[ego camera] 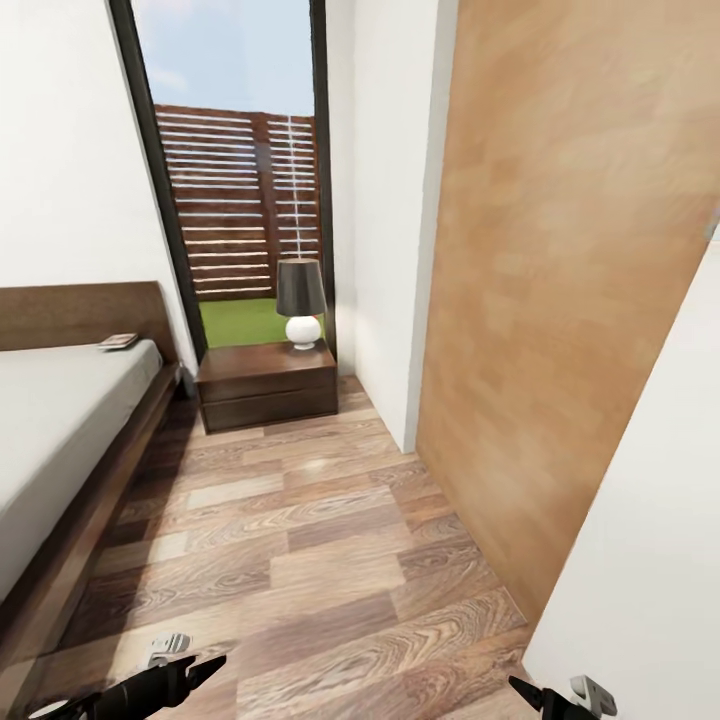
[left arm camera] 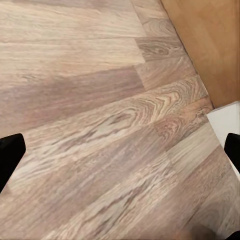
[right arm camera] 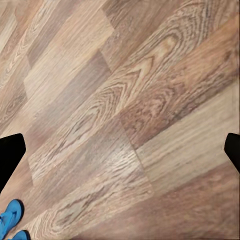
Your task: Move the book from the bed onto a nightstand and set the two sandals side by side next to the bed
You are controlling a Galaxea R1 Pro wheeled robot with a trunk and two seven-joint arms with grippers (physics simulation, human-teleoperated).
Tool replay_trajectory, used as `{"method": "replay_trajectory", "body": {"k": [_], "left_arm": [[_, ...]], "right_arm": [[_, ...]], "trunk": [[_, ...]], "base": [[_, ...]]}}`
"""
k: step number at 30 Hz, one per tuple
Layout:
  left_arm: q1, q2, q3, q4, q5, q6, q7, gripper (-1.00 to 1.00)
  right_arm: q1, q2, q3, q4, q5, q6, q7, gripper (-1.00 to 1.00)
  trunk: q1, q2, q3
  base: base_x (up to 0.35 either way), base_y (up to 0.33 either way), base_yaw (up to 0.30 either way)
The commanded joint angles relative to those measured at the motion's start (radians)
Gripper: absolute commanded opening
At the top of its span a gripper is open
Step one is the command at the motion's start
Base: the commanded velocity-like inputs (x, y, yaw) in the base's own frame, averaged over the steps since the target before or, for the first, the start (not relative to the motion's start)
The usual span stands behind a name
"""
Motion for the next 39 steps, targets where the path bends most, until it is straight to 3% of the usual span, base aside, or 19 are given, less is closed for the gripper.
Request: {"method": "replay_trajectory", "body": {"k": [1,13,17,19,22,30,39], "left_arm": [[0.0,0.0,0.009,0.0,-0.01,-0.003,-0.004,1.0],[0.0,0.0,0.009,0.0,-0.01,-0.003,-0.004,1.0],[0.0,-0.001,0.009,0.0,-0.01,-0.003,-0.004,1.0],[0.0,-0.001,0.009,0.0,-0.01,-0.003,-0.004,1.0],[0.0,-0.002,0.009,0.0,-0.01,-0.003,-0.004,1.0],[0.0,-0.002,0.009,-0.001,-0.01,-0.002,-0.006,1.0],[0.0,-0.002,0.009,-0.002,-0.01,-0.001,-0.005,1.0]], "right_arm": [[-0.001,0.0,-0.008,-0.001,0.004,0.009,0.005,1.0],[-0.001,0.003,-0.004,0.002,0.019,0.008,0.004,1.0],[-0.001,0.011,-0.003,0.014,0.124,0.008,0.003,1.0],[-0.001,0.045,-0.003,0.015,0.196,0.008,0.003,1.0],[-0.001,0.076,-0.002,0.015,0.231,0.008,0.003,1.0],[-0.001,0.088,-0.004,0.014,0.243,0.008,0.003,1.0],[-0.001,0.088,-0.004,0.014,0.244,0.008,0.003,1.0]], "trunk": [[0.0,0.0,-0.001],[0.0,0.0,-0.001],[0.0,0.0,-0.001],[0.0,0.0,-0.001],[0.0,0.0,-0.001],[0.0,0.0,-0.001],[-0.035,0.063,0.027]], "base": [[0.0,0.0,-0.283],[0.0,0.0,-0.192],[0.0,0.0,-0.01],[0.0,0.0,-0.002],[0.0,0.0,0.0],[0.0,0.0,0.0],[0.0,0.0,0.0]]}}
